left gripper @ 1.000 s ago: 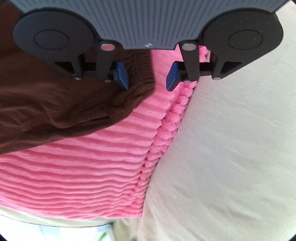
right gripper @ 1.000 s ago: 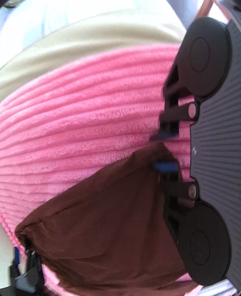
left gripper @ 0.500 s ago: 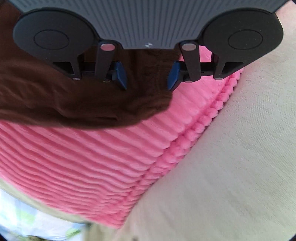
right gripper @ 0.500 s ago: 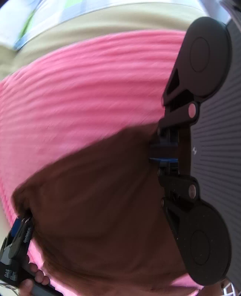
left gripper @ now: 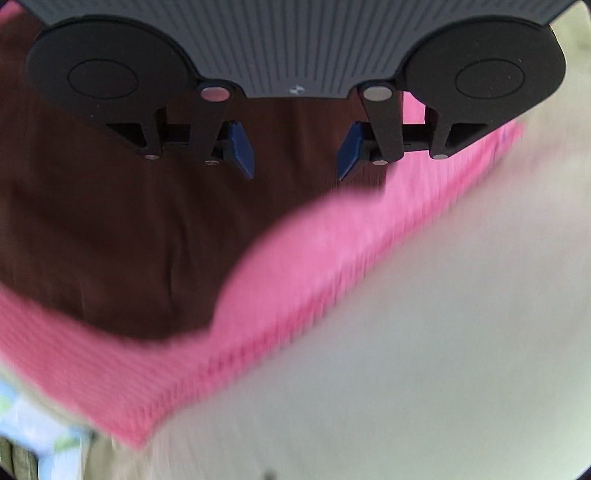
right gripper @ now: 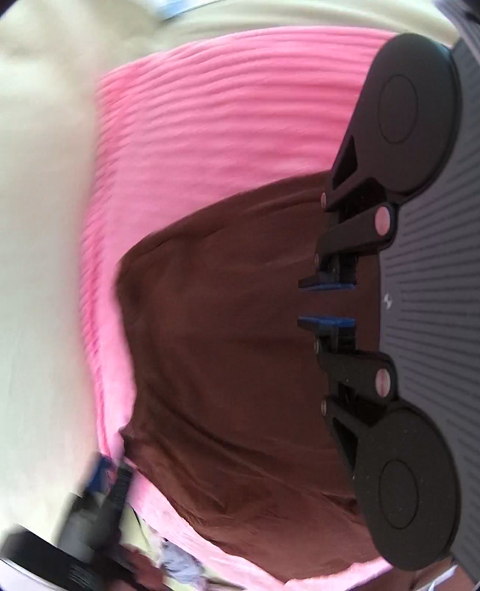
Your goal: Fold clothes
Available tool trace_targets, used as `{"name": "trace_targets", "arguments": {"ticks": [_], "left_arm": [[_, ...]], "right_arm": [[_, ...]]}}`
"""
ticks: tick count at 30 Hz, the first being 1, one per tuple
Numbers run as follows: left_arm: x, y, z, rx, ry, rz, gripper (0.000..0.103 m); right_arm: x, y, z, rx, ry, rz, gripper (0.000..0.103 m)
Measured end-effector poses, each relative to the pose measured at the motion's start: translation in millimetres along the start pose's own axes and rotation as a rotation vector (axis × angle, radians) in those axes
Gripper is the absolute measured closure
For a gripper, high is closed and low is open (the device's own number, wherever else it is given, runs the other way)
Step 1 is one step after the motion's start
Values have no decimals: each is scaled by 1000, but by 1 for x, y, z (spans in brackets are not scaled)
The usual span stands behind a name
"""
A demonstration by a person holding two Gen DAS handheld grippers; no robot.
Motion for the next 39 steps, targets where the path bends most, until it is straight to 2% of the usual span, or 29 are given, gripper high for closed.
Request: {"name": "trace_targets", "arguments": {"ticks": [2, 5, 7, 8, 10, 12, 15, 17, 19, 21, 22, 25, 26, 27, 29, 31, 34, 36, 37, 38, 39], "left_arm": [[21, 0, 6, -21, 20, -43, 47], [51, 9, 30, -46, 88, -101, 47], [68, 20, 38, -59, 123, -130, 48], [75, 28, 35, -40, 106, -148, 48], [83, 45, 23, -1, 59, -168, 48], [85, 60, 14, 0, 18, -153, 48], [83, 77, 18, 28, -29, -165, 47], [75, 87, 35, 68, -45, -173, 48], [74, 88, 54, 101, -57, -128, 46], [78, 85, 81, 63, -23, -44, 44], [81, 89, 89, 44, -11, -32, 43], [91, 116, 89, 29, -22, -107, 43], [93, 123, 85, 6, -33, -127, 43], [94, 131, 80, -10, -50, -146, 46], [91, 140, 74, 19, -86, -187, 47], [80, 134, 67, 131, -155, -200, 46], [71, 103, 68, 170, -187, -63, 44], [77, 83, 88, 116, -128, 26, 44], [85, 83, 97, 83, -93, 22, 43], [90, 88, 100, 72, -82, -1, 42], [94, 96, 98, 63, -75, -39, 41]], "right_arm": [[-9, -6, 12, 20, -33, 2, 85], [-10, -36, 41, 37, 15, 25, 85], [-5, -48, 34, 39, 11, 91, 85], [-6, -51, 27, 61, 16, 117, 85], [-10, -46, 13, 138, 11, 150, 75], [-17, -33, -1, 185, -21, 171, 76], [-27, -9, -4, 117, -56, 181, 76], [-32, 21, 10, 10, -28, 147, 78], [-29, 40, 32, -4, 9, 95, 79], [-23, 40, 52, 71, 46, 57, 85], [-21, 35, 59, 117, 59, 60, 103], [-28, 14, 49, 229, 59, 122, 103], [-33, 15, 40, 268, 40, 107, 97], [-39, 17, 33, 282, 13, 99, 96], [-50, 24, 29, 237, -37, 105, 90], [-58, 40, 35, 153, -55, 86, 85], [-59, 67, 66, 14, -15, 15, 86], [-53, 74, 83, 0, 29, -33, 86], [-49, 74, 94, 51, 54, -79, 86], [-44, 64, 102, 152, 59, -115, 88], [-44, 49, 100, 203, 44, -79, 93]]}}
Point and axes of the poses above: each gripper's, at about its wrist camera, not at the fingertips, and z roughly the way its jaws point, y to its left, x to its underside, the point moved 1 cm from there along z, roughly the way its jaws point, and after that the axes turned 12 degrees about z, right-handed, at the moved point
